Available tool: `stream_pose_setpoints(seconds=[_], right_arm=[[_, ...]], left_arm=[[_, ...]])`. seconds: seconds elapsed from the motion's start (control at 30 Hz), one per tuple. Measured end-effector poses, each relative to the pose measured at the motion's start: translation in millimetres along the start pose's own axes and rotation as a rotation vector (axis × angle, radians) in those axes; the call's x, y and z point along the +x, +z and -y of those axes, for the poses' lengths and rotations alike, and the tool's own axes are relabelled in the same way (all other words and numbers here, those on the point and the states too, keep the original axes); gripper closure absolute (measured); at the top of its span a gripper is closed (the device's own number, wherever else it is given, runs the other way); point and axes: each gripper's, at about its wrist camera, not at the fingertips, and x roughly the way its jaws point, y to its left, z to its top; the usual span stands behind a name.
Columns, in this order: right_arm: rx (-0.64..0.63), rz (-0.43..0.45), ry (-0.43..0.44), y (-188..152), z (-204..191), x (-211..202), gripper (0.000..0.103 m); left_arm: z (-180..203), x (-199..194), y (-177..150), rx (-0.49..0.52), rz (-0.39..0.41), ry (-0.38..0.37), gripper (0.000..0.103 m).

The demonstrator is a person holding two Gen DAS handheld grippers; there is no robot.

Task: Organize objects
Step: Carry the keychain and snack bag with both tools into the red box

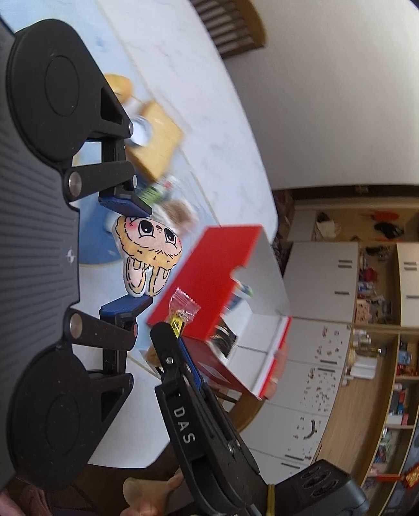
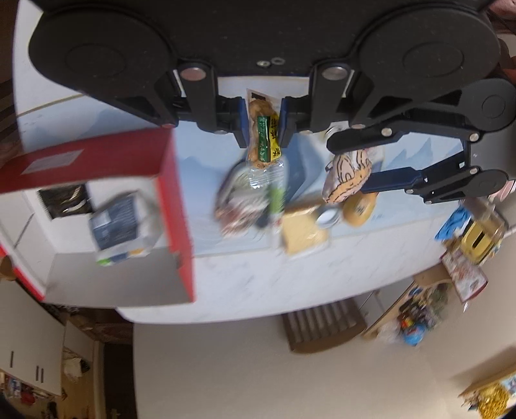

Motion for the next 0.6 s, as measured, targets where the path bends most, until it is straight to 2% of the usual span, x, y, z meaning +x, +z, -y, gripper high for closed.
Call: stream_pose_setpoints(seconds=[0.3,0.6], right_arm=[[0.041,0.076,-0.051,24.7,57.1,-19.2,0.085],[0.083,0.108,-0.111,42.6,112.3,-22.5,0.085]], left_arm=[[39.8,36.2,52.1,0.085,0.021,-0.042,0.052],[77.7,80.0,93.1,0.178,0.027,-0.068,0.052]])
